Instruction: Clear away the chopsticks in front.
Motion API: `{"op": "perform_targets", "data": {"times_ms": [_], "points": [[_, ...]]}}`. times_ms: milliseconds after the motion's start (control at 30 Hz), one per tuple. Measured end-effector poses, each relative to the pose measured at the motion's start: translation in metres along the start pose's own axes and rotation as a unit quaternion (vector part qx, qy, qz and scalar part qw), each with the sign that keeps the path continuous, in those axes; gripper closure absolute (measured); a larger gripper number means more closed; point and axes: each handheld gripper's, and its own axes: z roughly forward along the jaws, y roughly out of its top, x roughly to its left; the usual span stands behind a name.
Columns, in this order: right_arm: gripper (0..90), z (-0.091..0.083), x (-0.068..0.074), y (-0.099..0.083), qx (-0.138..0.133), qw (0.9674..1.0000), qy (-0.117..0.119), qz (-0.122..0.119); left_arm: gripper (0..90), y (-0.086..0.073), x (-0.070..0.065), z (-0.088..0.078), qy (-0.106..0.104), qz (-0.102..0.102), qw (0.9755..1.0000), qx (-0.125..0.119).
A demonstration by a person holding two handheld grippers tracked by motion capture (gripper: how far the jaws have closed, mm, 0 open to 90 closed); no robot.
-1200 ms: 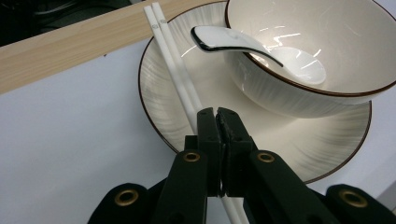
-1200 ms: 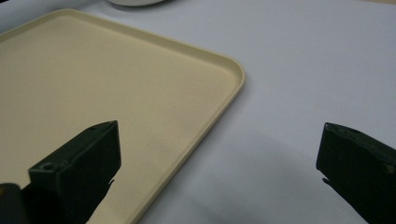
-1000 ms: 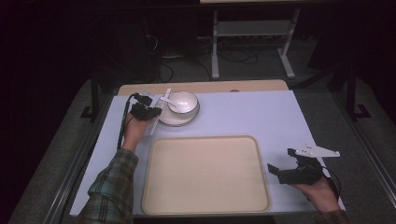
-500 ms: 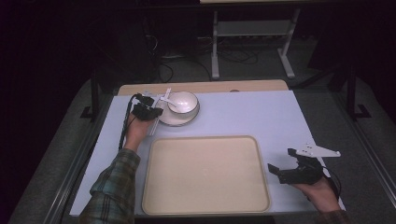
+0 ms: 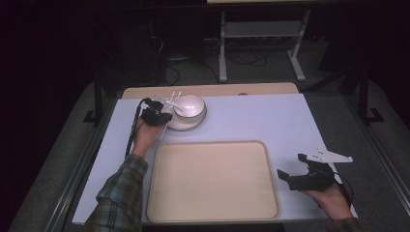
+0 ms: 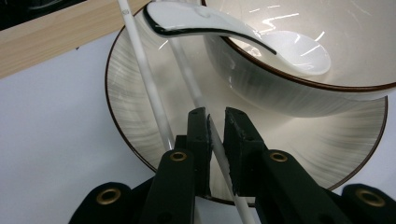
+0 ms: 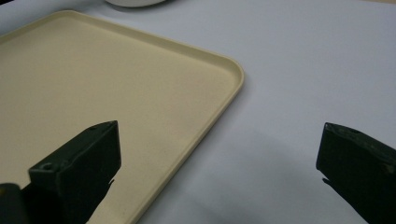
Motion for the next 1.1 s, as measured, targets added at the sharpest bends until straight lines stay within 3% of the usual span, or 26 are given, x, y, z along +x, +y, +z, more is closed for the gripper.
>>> {"op": "perform_targets", "data": {"times_ms": [533,1100], "points": [[0.0,0.000,0.000,0.000,-0.001,1.0000,0.001,0.001,78.2,-0.001,-0.005,0.010,0.006,0.000,0.9998,0.018],[0.0,-0.001,0.000,0.000,-0.002,1.0000,0.001,0.003,83.0,0.000,-0.008,0.013,0.025,-0.024,0.9991,0.025]]}}
